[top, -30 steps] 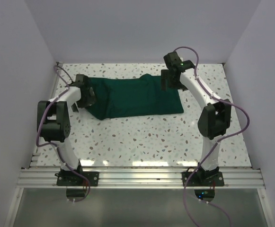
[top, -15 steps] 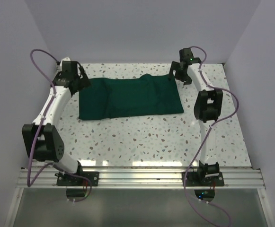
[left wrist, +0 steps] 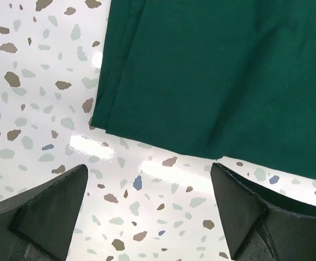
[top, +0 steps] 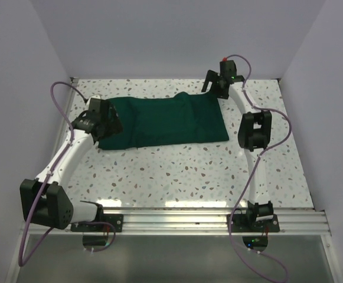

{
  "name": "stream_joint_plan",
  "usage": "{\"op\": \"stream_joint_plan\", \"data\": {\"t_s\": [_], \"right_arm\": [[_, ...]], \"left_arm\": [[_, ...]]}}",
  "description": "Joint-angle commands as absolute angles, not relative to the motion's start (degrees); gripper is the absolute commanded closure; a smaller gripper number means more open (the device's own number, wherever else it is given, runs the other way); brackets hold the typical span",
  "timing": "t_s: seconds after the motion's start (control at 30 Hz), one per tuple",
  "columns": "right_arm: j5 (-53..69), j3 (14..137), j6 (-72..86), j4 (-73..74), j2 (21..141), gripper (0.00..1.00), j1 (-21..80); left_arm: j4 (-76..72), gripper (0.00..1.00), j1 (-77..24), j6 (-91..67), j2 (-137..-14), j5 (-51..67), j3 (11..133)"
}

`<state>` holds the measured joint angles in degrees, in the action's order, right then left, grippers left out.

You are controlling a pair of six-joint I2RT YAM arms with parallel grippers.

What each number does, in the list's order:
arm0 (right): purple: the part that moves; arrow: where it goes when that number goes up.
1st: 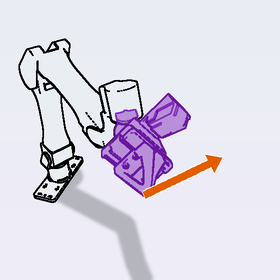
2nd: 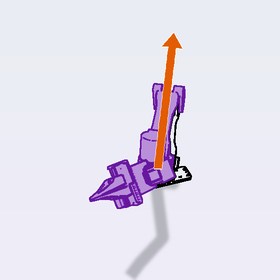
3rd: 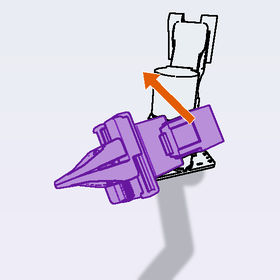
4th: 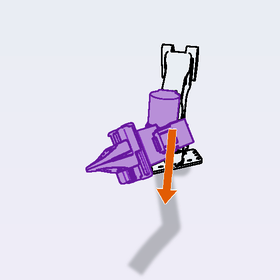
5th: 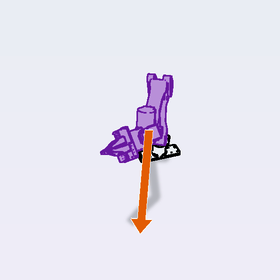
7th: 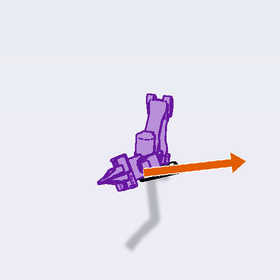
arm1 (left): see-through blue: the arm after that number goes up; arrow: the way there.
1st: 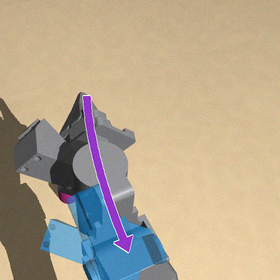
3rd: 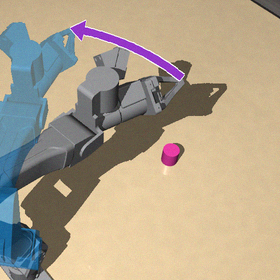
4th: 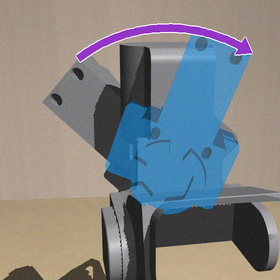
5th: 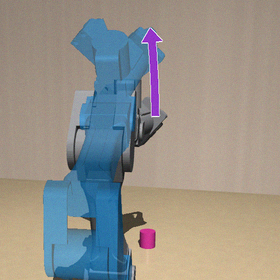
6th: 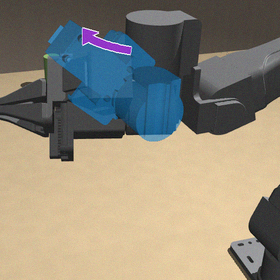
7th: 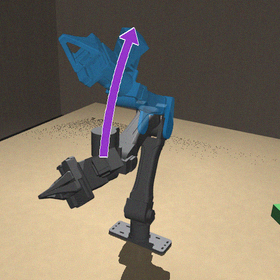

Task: Open and lay out the surgical kit
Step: Open the surgical kit at the center of the board.

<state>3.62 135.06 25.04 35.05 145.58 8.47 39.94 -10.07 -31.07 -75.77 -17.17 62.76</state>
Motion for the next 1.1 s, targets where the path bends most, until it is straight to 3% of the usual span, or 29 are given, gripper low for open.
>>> {"op": "stream_joint_plan", "data": {"t_s": [0.0, 0.23, 0.43, 0.53, 0.57, 0.63, 0.67, 0.97, 1.07], "right_arm": [[4.92, 137.72, 26.89, 31.11, 148.09, 0.09, 8.35], [1.95, 136.14, 26.72, 30.94, 149.68, 0.14, 8.35], [-2.28, 136.84, 25.23, 29.71, 149.50, 0.27, 8.35], [-3.69, 137.55, 24.44, 29.09, 149.15, 0.46, 8.35], [-4.04, 137.90, 24.26, 29.27, 149.41, 0.68, 8.35], [-4.13, 138.78, 24.43, 30.06, 149.76, 0.97, 8.35], [-4.22, 138.95, 24.52, 30.32, 149.77, 1.00, 8.35], [-4.05, 134.47, 23.38, 30.85, 143.44, 1.00, 8.35], [1.12, 132.63, 22.59, 30.06, 139.76, 1.00, 8.35]], "left_arm": [[42.18, 0.00, -10.99, -32.70, -72.86, -19.68, 63.19], [44.12, 0.01, -11.16, -32.61, -72.16, -20.39, 62.67], [43.95, 0.00, -11.60, -32.43, -71.72, -20.04, 60.82], [43.94, 0.00, -11.86, -32.26, -71.81, -19.86, 60.38], [43.86, 0.00, -11.95, -32.17, -71.98, -19.95, 60.38], [44.03, 0.00, -11.95, -31.99, -72.07, -19.86, 60.38], [44.03, 0.00, -12.04, -31.99, -72.16, -19.86, 60.38], [43.07, 0.00, -12.65, -32.61, -72.42, -19.25, 59.77], [42.54, 0.01, -12.92, -32.78, -72.60, -19.34, 60.03]]}}
